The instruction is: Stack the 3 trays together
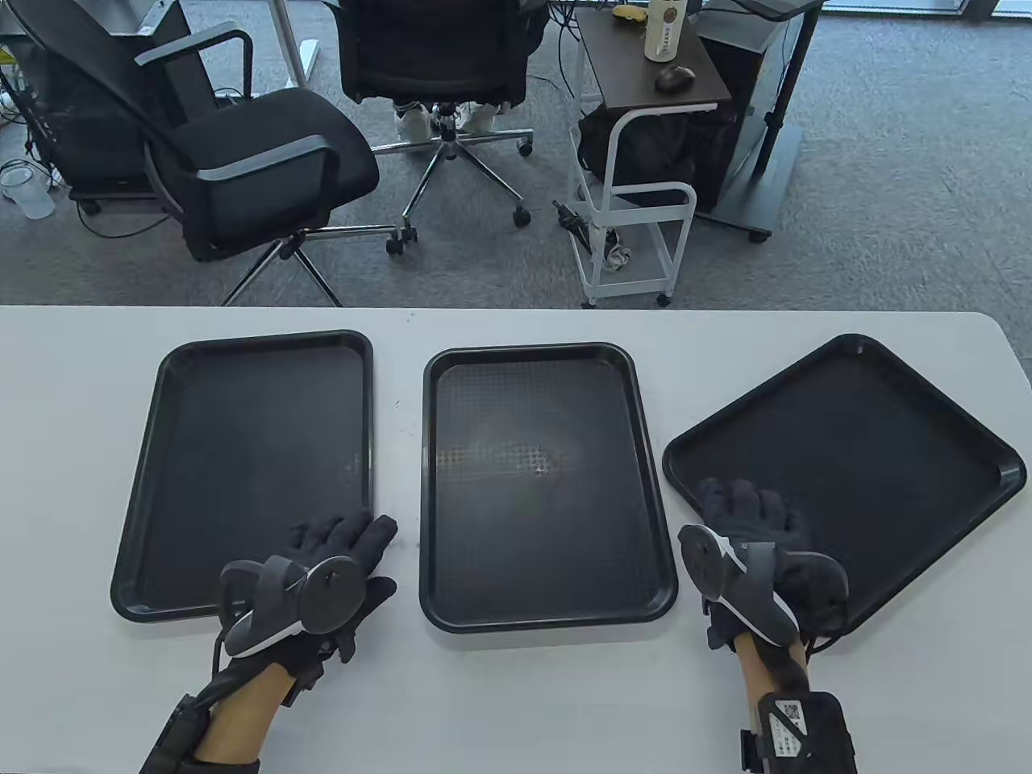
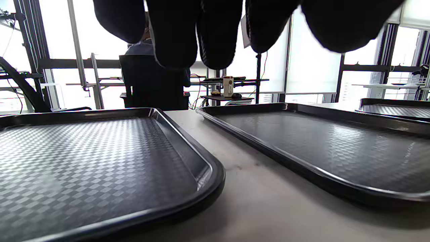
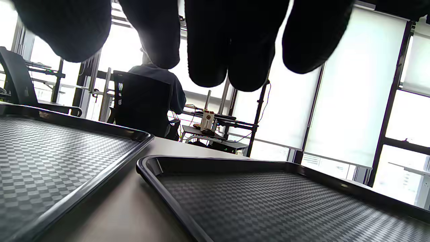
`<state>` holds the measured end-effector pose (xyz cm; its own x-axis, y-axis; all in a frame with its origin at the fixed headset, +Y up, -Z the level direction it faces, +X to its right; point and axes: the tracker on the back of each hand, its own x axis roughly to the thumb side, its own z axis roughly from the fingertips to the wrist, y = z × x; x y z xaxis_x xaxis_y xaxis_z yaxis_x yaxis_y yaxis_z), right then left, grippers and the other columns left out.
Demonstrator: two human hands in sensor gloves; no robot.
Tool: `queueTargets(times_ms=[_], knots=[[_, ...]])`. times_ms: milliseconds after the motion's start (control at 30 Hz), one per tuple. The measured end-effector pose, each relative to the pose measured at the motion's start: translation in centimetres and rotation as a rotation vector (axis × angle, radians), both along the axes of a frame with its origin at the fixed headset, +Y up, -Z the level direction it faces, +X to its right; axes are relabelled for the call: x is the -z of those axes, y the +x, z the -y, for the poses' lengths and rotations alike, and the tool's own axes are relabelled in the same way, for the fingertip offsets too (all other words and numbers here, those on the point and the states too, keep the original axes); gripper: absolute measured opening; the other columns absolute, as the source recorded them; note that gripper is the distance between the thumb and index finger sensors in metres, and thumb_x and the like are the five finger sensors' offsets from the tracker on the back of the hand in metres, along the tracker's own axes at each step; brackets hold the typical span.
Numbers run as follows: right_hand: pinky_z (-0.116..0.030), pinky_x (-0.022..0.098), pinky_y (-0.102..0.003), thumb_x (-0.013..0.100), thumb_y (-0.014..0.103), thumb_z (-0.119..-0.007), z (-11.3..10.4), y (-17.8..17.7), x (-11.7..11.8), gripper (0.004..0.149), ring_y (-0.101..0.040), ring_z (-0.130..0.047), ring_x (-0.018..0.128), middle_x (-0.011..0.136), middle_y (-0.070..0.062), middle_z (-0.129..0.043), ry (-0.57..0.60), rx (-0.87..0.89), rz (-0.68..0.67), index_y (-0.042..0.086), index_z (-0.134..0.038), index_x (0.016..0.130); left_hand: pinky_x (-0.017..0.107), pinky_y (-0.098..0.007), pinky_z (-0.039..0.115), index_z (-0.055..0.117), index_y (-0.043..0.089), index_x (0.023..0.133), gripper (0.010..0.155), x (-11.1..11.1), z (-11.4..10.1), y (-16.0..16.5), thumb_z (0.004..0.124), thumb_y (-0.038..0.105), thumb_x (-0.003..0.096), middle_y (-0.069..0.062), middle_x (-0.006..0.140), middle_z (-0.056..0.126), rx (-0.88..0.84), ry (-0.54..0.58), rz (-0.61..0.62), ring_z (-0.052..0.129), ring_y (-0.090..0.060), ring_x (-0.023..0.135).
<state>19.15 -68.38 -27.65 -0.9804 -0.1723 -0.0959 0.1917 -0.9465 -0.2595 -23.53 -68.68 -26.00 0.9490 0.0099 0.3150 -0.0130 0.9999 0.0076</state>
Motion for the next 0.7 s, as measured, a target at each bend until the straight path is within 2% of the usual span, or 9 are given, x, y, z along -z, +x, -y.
queueTargets(times_ms=[433,700], knots=[[-0.074,0.061,-0.057,0.04,0.061,-0.075,-0.9,-0.9,-0.4,0.061,-0.033,-0.088,0.088,0.102,-0.004,-0.084,0.027,-0.002,-0.025,0.037,-0.069,0.095,0.077,-0.059,0.059,0.066,0.036,0.109,0.072,0.2,-0.7,-1.4,0.078,0.058,0.041,-0.002,0.117,0.072,0.029,0.014,-0.068,0.077,-0.037,0.107],[-0.074,0.061,-0.057,0.04,0.061,-0.075,-1.3,-1.0,-0.7,0.06,-0.033,-0.089,0.088,0.101,-0.004,-0.085,0.036,0.012,-0.034,0.036,-0.07,0.095,0.077,-0.058,0.061,0.063,0.035,0.11,0.078,1.9,2.1,-4.1,0.084,0.056,0.0382,-0.003,0.117,0.07,0.145,-0.193,-0.224,0.076,-0.039,0.107]])
